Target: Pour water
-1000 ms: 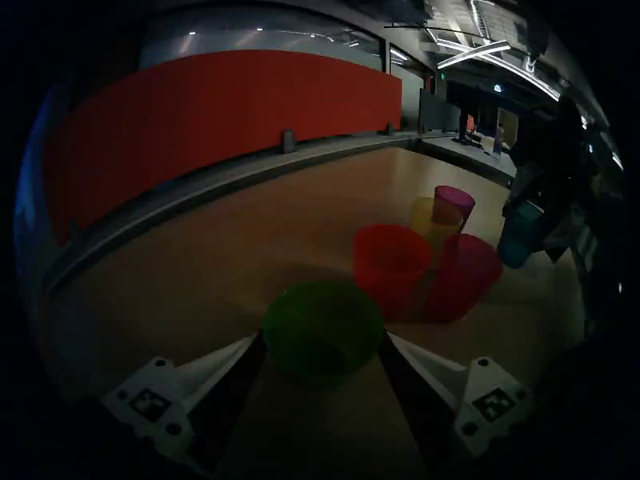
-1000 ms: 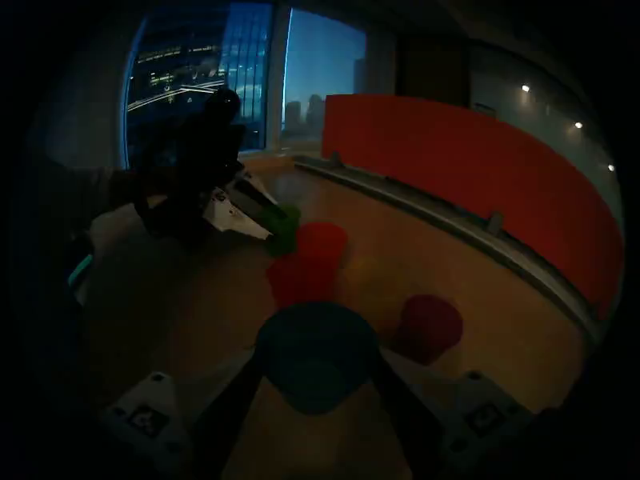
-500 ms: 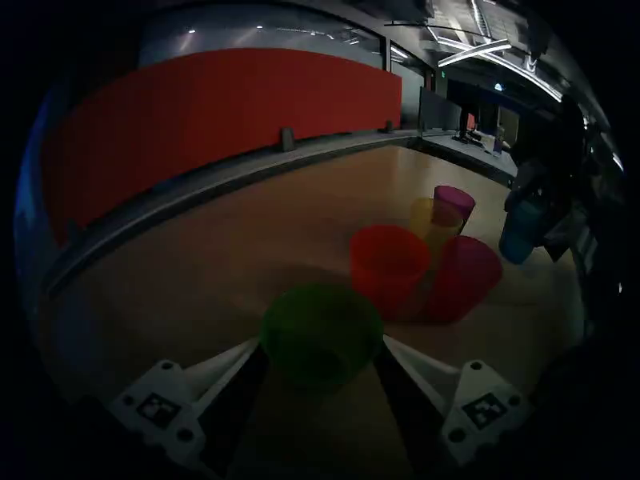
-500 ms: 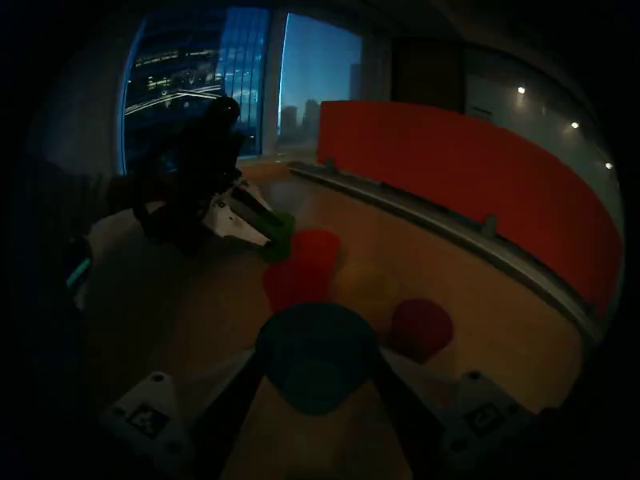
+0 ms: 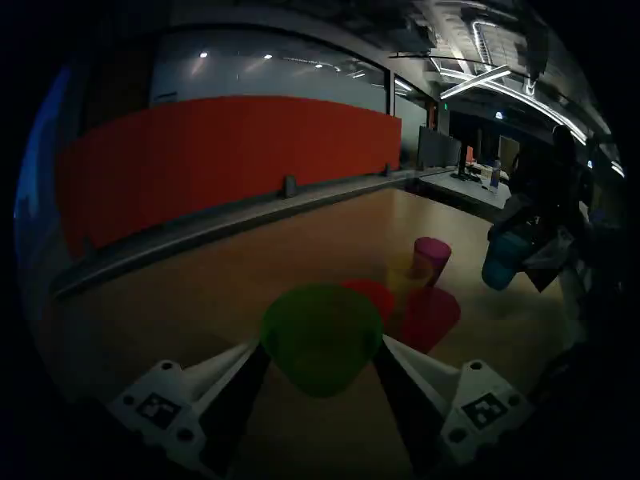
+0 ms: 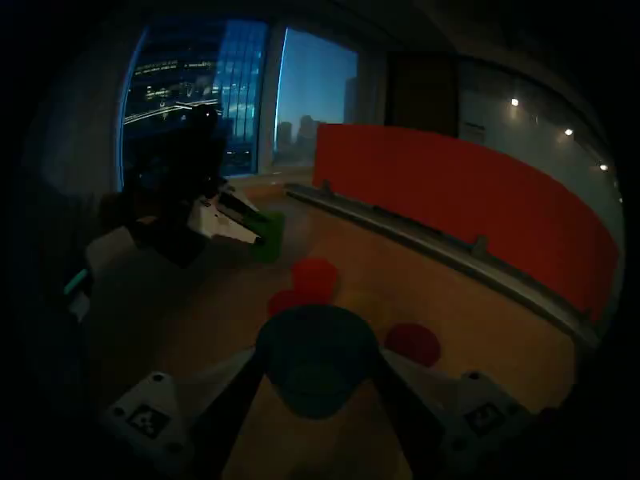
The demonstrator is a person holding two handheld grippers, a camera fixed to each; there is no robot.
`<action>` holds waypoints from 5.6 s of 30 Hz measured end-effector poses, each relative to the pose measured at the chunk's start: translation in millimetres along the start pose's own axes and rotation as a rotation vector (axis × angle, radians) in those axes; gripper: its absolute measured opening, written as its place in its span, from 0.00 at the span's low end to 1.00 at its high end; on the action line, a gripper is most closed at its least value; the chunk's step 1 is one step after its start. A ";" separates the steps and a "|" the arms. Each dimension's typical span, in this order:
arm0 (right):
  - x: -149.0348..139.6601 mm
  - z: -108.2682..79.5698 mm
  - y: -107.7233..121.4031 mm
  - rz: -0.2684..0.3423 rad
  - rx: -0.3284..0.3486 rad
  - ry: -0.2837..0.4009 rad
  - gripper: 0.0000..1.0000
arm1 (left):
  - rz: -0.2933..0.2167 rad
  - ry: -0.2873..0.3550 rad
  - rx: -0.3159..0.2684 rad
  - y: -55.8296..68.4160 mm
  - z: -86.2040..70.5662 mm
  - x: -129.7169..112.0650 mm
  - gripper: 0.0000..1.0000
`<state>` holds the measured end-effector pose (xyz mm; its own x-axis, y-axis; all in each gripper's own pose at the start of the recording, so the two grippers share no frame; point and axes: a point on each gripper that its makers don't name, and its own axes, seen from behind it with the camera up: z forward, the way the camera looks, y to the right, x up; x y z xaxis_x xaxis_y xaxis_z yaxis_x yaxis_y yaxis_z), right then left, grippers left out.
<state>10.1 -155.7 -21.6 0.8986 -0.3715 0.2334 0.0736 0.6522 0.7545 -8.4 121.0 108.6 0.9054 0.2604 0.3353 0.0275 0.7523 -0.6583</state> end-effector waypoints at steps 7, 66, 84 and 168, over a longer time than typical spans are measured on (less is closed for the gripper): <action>22.4 -8.9 -6.8 -0.003 -0.008 0.053 0.96 | 0.017 0.064 0.003 14.1 -26.2 25.7 0.85; 150.6 -20.3 -29.0 -0.140 0.010 0.302 0.95 | 0.059 0.319 -0.102 125.3 -102.3 71.2 0.86; 203.8 -10.4 -31.5 -0.437 -0.028 0.318 0.94 | 0.063 0.332 -0.146 157.1 -92.6 71.0 0.86; 296.3 8.0 -2.6 -1.260 -0.302 0.278 0.93 | 0.105 0.363 -0.198 181.9 -92.3 93.8 0.85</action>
<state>272.7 -272.8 50.4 0.2003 -0.7037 -0.6817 0.9776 0.0972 0.1869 120.7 226.4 -41.9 0.9970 0.0728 0.0243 -0.0237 0.5930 -0.8049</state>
